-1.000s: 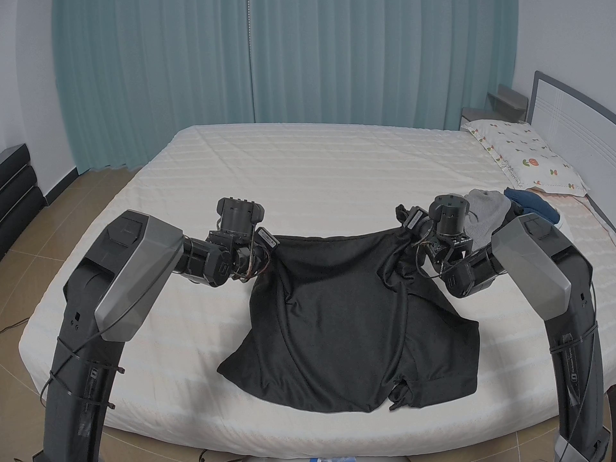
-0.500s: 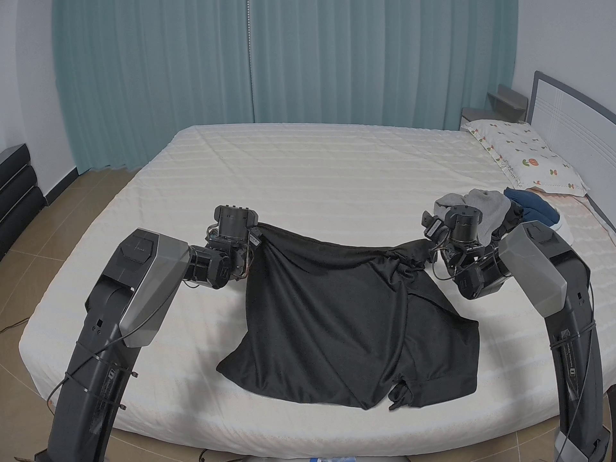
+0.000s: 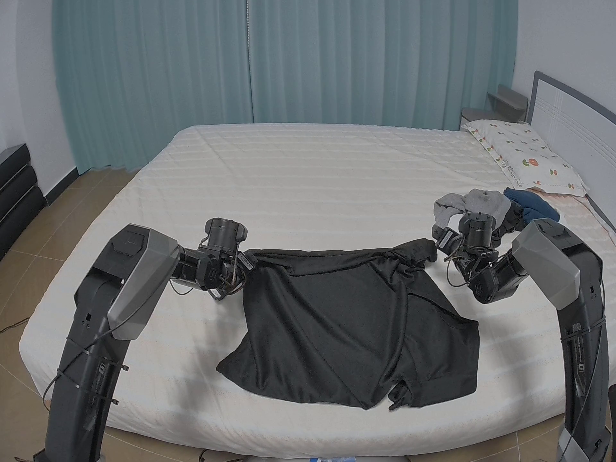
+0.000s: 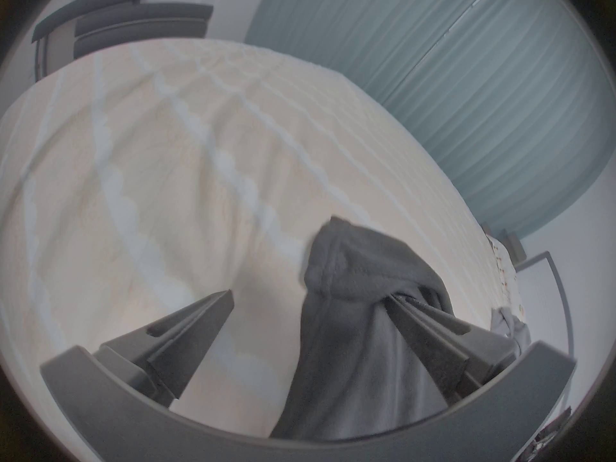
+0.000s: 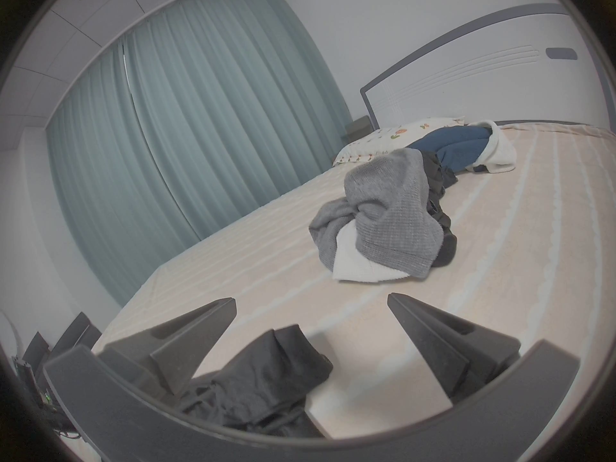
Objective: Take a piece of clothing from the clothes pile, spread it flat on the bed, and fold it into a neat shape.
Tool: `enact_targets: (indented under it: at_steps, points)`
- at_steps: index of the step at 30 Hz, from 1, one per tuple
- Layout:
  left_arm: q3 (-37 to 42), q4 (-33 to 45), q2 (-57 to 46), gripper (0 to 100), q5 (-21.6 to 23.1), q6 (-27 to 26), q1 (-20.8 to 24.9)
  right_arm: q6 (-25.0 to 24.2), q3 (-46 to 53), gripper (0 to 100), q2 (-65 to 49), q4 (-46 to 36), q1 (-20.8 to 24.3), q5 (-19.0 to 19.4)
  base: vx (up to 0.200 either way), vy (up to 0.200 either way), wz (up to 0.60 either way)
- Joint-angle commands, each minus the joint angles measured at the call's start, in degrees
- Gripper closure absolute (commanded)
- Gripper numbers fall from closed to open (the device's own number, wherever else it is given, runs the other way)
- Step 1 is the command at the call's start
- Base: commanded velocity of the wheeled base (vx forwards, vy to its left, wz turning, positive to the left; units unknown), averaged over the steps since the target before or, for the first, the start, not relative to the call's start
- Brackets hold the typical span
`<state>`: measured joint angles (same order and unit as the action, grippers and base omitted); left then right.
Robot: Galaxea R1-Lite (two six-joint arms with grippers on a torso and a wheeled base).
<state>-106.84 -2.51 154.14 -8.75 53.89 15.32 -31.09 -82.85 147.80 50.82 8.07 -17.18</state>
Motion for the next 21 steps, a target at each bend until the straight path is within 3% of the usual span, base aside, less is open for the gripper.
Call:
enact_targets:
  at_steps: [1,10,13,16,21]
  points:
    - [9.9,-0.7,-11.1,0,6.6,0.1,-1.3,0.1,10.0,0,-7.3,-2.2,1.6,5.8,0.000,0.000,0.00]
    - [15.8,-0.8,-16.5,0,8.8,4.5,-4.6,0.1,13.0,0,-6.6,-3.1,3.9,9.3,0.000,0.000,0.00]
    - [19.8,-1.7,-18.6,0,12.1,5.3,-5.3,-0.1,11.0,0,-5.3,-3.7,4.1,10.1,0.000,0.000,0.00]
    - [27.3,-5.1,-22.0,0,16.5,6.8,-5.3,-0.5,6.6,0,-3.1,-7.3,4.6,10.1,0.000,0.000,0.00]
    - [36.7,-14.8,-23.9,0,16.2,9.1,-5.1,-0.5,-1.4,0,0.1,-12.3,4.6,9.8,0.000,0.000,0.00]
